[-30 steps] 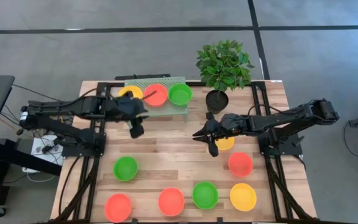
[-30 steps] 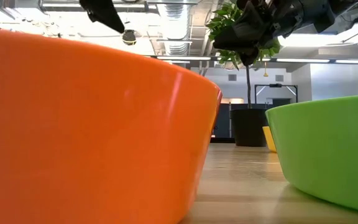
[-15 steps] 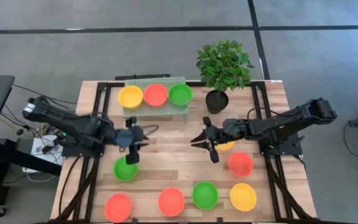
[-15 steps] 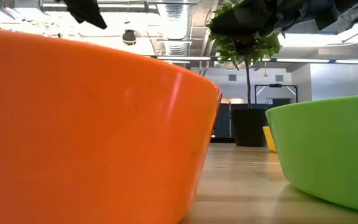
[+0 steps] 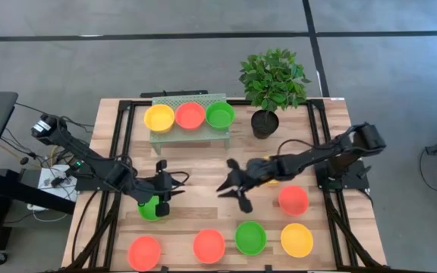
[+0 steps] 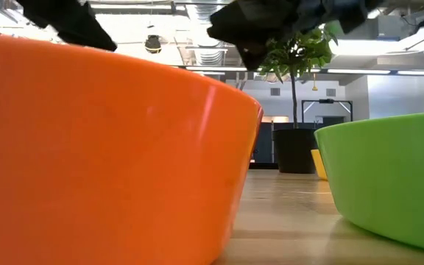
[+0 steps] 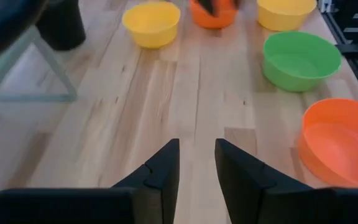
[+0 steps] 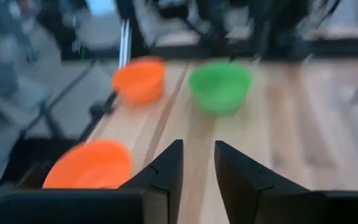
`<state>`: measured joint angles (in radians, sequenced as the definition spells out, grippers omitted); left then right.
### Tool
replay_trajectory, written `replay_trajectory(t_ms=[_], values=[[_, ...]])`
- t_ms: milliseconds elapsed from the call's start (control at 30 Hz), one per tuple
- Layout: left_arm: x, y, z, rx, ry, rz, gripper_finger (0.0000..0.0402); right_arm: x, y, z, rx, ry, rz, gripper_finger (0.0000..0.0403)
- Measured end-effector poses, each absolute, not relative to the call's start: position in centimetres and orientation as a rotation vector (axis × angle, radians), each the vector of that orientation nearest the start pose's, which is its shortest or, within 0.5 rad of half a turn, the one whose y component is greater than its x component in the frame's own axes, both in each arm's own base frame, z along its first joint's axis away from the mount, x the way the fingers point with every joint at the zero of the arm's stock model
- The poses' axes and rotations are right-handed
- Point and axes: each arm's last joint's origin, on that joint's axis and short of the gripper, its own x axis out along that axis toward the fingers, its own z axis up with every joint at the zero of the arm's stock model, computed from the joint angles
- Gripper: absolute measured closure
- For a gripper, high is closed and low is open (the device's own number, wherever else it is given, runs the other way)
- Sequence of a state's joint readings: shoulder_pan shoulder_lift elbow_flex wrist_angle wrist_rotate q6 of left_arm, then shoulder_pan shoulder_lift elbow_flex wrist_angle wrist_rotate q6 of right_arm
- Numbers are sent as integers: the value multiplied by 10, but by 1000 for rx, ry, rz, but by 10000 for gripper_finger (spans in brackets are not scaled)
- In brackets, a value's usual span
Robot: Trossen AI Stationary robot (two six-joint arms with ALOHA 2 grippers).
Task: Pick & Place Mini bowls
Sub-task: Stack the orange bowl on top of the orange bowl on the shelf
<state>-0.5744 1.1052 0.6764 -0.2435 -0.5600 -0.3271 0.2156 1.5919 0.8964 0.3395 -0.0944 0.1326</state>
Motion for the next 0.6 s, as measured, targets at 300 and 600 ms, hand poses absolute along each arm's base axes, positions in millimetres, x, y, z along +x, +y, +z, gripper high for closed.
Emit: replay_trajectory(t_ms=[300,600], values=[[189,-106,221,21,584,90,298,374,130,225,202,742,308,261],[187,-107,221,16,579,81,298,405,177,200,304,898,259,258]])
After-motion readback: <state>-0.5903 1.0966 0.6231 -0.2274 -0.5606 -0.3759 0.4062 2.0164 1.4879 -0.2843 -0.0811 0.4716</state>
